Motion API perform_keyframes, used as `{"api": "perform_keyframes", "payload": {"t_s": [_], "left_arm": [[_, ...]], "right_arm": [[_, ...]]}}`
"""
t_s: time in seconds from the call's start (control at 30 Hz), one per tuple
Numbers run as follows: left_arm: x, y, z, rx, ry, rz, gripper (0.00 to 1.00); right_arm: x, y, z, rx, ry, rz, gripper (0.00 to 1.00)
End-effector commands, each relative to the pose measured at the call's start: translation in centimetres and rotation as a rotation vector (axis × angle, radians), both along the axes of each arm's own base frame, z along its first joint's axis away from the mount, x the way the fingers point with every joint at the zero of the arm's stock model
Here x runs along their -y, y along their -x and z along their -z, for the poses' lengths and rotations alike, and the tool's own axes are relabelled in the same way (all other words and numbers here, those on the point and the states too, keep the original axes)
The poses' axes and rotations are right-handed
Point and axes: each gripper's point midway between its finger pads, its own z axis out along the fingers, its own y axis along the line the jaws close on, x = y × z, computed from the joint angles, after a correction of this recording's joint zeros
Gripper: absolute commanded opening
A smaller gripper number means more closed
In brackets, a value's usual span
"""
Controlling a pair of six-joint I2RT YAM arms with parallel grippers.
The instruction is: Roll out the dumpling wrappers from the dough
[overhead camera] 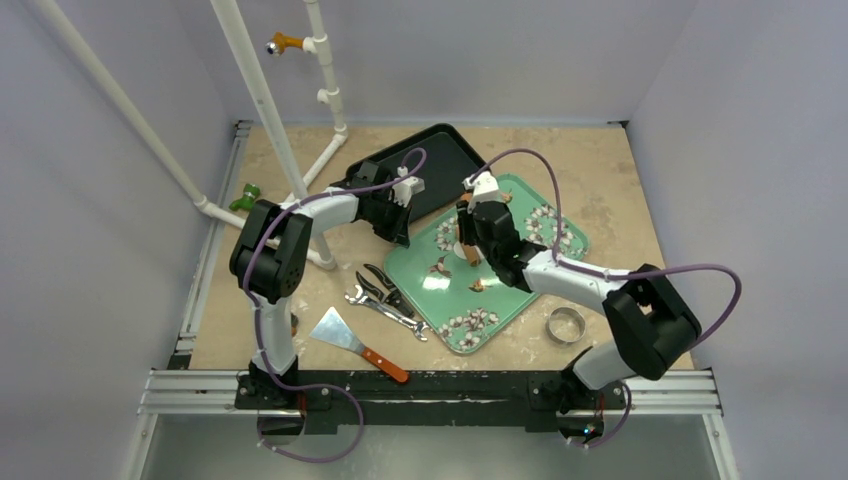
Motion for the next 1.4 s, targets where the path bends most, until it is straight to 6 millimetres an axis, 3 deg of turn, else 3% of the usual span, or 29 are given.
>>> {"api": "perform_keyframes", "payload": {"t_s": [0.0, 0.07, 0.2, 0.37, 0.47, 0.6, 0.7, 0.77, 0.83, 1.0, 1.1, 1.23, 1.37], "left_arm": [[-1.0, -1.3, 0.1, 0.027, -0.02, -0.044, 0.0], [-1.0, -1.4, 0.1, 0.026, -0.019, -0.046, 0.0], [-1.0, -1.4, 0.0, 0.027, -0.017, -0.045, 0.0], [-1.0, -1.4, 0.1, 0.026, -0.017, -0.045, 0.0], [-1.0, -1.4, 0.0, 0.026, -0.015, -0.045, 0.0], [-1.0, -1.4, 0.1, 0.025, -0.016, -0.045, 0.0], [-1.0, -1.4, 0.0, 0.025, -0.016, -0.046, 0.0], [-1.0, -1.4, 0.0, 0.025, -0.015, -0.045, 0.0], [-1.0, -1.4, 0.1, 0.026, -0.016, -0.045, 0.0], [-1.0, -1.4, 0.0, 0.026, -0.015, -0.046, 0.0], [-1.0, -1.3, 0.1, 0.024, -0.016, -0.046, 0.0], [-1.0, -1.3, 0.1, 0.025, -0.016, -0.045, 0.0], [-0.9, -1.3, 0.1, 0.025, -0.014, -0.044, 0.0]], "right_arm": [[-0.7, 3.3, 5.4, -0.132, 0.023, -0.037, 0.0], [-2.0, 4.8, 6.7, -0.162, -0.006, -0.074, 0.0], [-2.3, 6.6, 7.9, -0.186, -0.073, -0.049, 0.0], [-2.5, 7.1, 8.2, -0.202, -0.066, -0.049, 0.0], [-3.2, 6.2, 5.3, -0.147, -0.079, -0.07, 0.0], [-4.6, 3.9, -2.1, 0.005, -0.132, -0.116, 0.0], [-4.1, 2.0, -7.3, 0.113, -0.17, -0.117, 0.0], [-3.1, 0.8, -8.8, 0.153, -0.159, -0.096, 0.0], [-1.6, 0.0, -8.1, 0.151, -0.11, -0.057, 0.0], [2.2, -0.7, -4.2, 0.124, 0.014, 0.066, 0.0], [4.7, -1.4, -4.1, 0.147, 0.028, 0.148, 0.0], [5.0, -1.8, -5.5, 0.201, 0.037, 0.115, 0.0], [5.7, -1.8, -3.6, 0.169, 0.091, 0.115, 0.0]]}}
